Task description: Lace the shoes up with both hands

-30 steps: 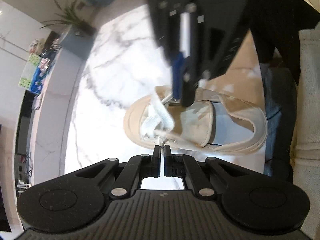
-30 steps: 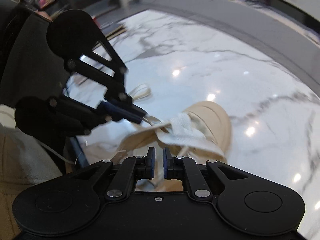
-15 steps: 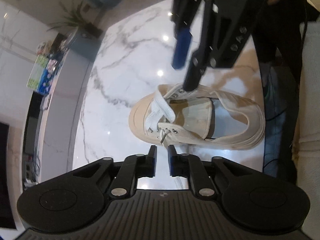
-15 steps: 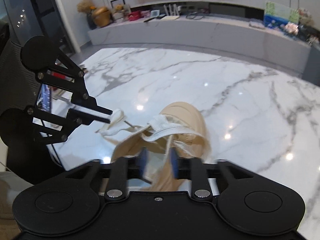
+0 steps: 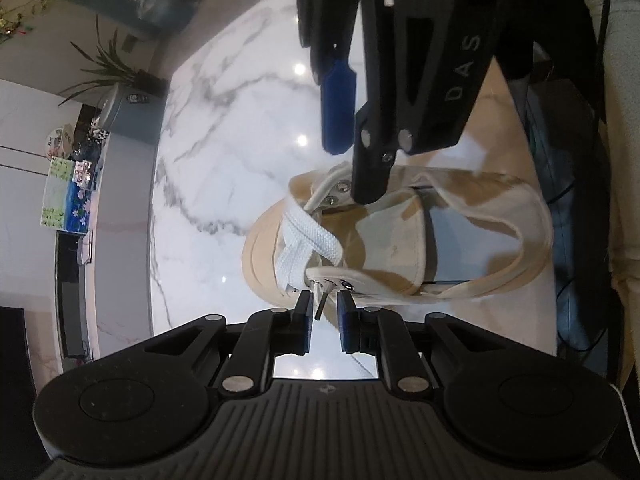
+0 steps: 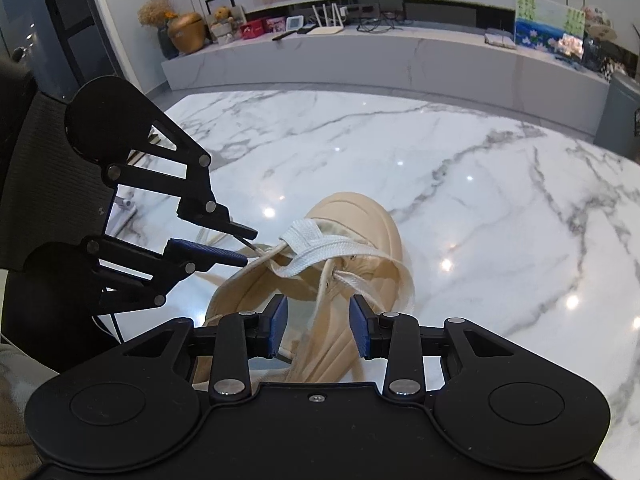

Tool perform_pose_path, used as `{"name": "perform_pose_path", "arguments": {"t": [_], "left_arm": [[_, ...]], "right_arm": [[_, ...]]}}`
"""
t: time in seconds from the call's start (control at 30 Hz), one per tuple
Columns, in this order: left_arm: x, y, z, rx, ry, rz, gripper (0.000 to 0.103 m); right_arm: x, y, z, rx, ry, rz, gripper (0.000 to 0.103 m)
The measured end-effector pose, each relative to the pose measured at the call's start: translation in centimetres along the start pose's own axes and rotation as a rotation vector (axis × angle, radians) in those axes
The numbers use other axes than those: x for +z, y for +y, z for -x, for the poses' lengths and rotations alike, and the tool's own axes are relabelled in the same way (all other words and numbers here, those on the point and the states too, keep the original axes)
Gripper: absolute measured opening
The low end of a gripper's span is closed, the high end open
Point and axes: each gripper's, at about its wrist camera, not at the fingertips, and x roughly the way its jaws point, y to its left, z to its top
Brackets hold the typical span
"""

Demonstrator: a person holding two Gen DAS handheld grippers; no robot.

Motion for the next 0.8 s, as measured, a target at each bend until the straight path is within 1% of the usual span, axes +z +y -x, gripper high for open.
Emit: {"name": "perform_pose_path", "arguments": {"t": [0.03, 0.1, 0.3, 0.4, 0.57, 0.6, 0.67, 0.73, 0.77, 0.8], "left_arm": [[0.0, 0.1, -0.1, -0.006, -0.001, 0.004, 0.004], [0.0, 0.1, -0.2, -0.015, -0.001, 0.007, 0.002], [-0.6, 0.2, 0.3, -0.017, 0.015, 0.040, 0.002], [-1.4, 0.3, 1.2, -0.012, 0.038, 0.065, 0.002], [-3.0, 0.1, 2.1, 0.001, 0.098, 0.082, 0.002], [-3.5, 0.1, 2.3, 0.001, 0.114, 0.088, 0.002], [-4.3, 0.0, 2.8, 0.002, 0.140, 0.099, 0.002], [-5.1, 0.1, 3.5, -0.002, 0.156, 0.123, 0.002], [-5.4, 0.3, 3.9, -0.011, 0.159, 0.147, 0.002], [-5.8, 0.6, 4.4, -0.021, 0.159, 0.179, 0.002]], "right_arm": [[-0.1, -0.1, 0.0, 0.005, 0.000, -0.004, 0.034], [-0.1, -0.2, 0.0, 0.016, -0.002, -0.011, 0.034], [-0.4, -0.1, 0.2, 0.033, -0.010, -0.018, 0.034], [-0.5, -0.1, 0.3, 0.031, -0.013, -0.023, 0.034], [-0.5, 0.0, 0.4, 0.017, -0.015, -0.037, 0.034], [-0.5, 0.1, 0.4, 0.013, -0.015, -0.039, 0.032], [-0.5, 0.1, 0.3, 0.008, -0.012, -0.046, 0.020], [-0.5, 0.1, 0.3, 0.013, -0.013, -0.060, 0.011], [-0.5, 0.0, 0.3, 0.021, -0.015, -0.070, 0.007], [-0.5, 0.0, 0.4, 0.024, -0.016, -0.077, 0.006]]}}
